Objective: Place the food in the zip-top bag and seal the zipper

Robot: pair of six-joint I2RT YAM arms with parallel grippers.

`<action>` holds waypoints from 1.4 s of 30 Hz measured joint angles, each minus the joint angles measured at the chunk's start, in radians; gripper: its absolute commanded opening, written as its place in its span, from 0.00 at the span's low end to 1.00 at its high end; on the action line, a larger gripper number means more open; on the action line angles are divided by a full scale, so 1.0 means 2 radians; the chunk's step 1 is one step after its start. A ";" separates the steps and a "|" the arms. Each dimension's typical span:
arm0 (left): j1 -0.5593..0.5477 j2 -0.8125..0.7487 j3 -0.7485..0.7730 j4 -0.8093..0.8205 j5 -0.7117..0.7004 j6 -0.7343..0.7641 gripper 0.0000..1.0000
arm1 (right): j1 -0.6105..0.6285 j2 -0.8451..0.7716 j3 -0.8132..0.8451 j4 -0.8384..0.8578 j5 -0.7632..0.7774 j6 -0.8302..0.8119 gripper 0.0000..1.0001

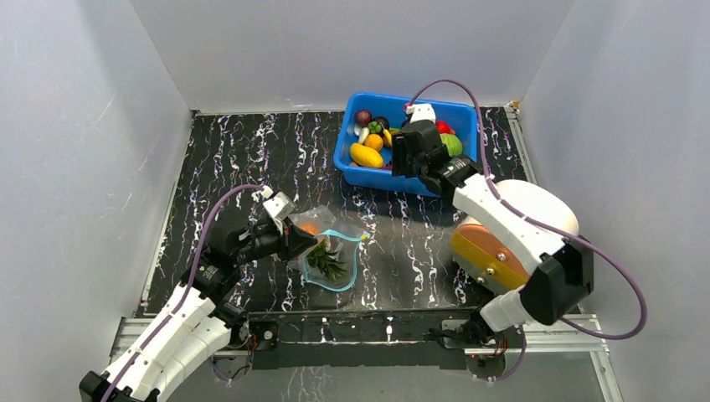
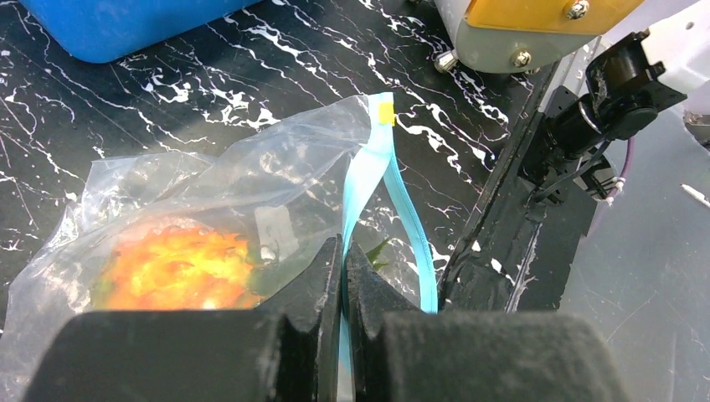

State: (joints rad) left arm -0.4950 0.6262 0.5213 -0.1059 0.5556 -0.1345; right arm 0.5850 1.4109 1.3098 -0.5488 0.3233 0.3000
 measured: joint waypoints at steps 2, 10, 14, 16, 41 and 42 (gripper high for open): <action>0.000 -0.003 0.000 0.002 0.003 0.002 0.00 | -0.019 0.024 0.008 0.003 0.008 -0.010 0.51; 0.000 -0.014 0.000 -0.001 0.004 0.012 0.00 | -0.082 0.125 0.066 0.003 0.007 -0.020 0.60; 0.000 -0.028 0.000 0.000 0.004 0.013 0.00 | -0.107 0.185 0.125 -0.009 -0.018 -0.025 0.64; 0.000 -0.033 0.000 0.000 0.003 0.015 0.00 | -0.117 0.216 0.150 -0.014 -0.029 -0.028 0.67; 0.000 -0.031 0.000 -0.001 -0.012 0.021 0.00 | -0.143 0.301 0.178 -0.066 -0.128 -0.037 0.90; 0.000 -0.030 0.000 -0.001 -0.012 0.021 0.00 | -0.144 0.302 0.179 -0.066 -0.131 -0.039 0.87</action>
State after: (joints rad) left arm -0.4950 0.5663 0.5213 -0.1070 0.5312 -0.0921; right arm 0.2966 2.0155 1.6676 -0.6804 0.0616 0.2230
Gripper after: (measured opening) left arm 0.010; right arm 0.940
